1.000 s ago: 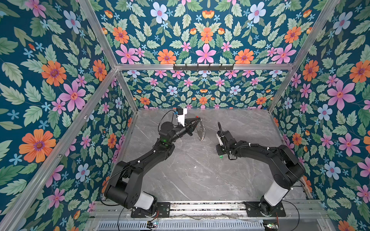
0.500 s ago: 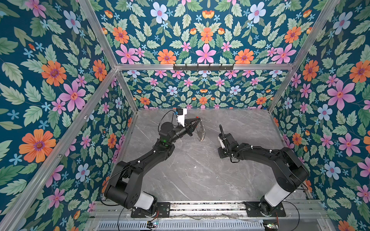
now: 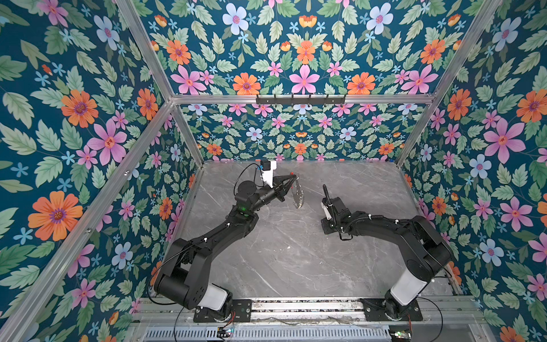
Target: Put the keys on the keyring
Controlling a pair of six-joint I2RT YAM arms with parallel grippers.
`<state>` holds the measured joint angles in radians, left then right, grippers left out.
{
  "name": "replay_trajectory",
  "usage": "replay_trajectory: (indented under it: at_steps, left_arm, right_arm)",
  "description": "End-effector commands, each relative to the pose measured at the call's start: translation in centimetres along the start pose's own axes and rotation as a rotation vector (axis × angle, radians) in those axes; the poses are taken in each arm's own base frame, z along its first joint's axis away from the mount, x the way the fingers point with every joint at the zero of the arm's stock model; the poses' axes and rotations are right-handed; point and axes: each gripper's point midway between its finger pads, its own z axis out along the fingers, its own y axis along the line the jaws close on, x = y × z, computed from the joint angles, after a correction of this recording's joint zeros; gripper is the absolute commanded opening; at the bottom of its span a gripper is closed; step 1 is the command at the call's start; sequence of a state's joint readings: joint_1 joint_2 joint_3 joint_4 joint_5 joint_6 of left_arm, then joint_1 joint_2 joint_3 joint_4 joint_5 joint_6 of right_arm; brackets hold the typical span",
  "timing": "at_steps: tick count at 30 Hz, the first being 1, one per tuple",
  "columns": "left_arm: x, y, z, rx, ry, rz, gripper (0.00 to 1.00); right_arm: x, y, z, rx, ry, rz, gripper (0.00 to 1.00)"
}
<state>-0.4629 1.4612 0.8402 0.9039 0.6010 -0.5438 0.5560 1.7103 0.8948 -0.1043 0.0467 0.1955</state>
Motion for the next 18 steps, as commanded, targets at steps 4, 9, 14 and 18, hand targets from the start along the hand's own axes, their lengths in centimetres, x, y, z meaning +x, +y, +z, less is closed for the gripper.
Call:
replay_trajectory:
  at_steps: [4, 9, 14, 18]
  left_arm:
    - [-1.15, -0.79, -0.17, 0.027, -0.043, 0.037, 0.0]
    - [-1.13, -0.78, -0.18, 0.027, -0.042, 0.038, 0.0]
    - [-1.09, -0.81, -0.28, 0.025, -0.042, 0.04, 0.0]
    - [-1.0, -0.8, -0.41, 0.022, -0.041, 0.042, 0.0]
  right_arm:
    - [-0.25, 0.13, 0.35, -0.004, -0.007, -0.019, 0.16]
    - [-0.3, 0.16, 0.61, -0.003, -0.004, -0.022, 0.14]
    - [-0.16, -0.01, 0.97, 0.008, 0.006, -0.025, 0.09]
    - [-0.06, -0.13, 1.1, 0.016, 0.012, -0.024, 0.01]
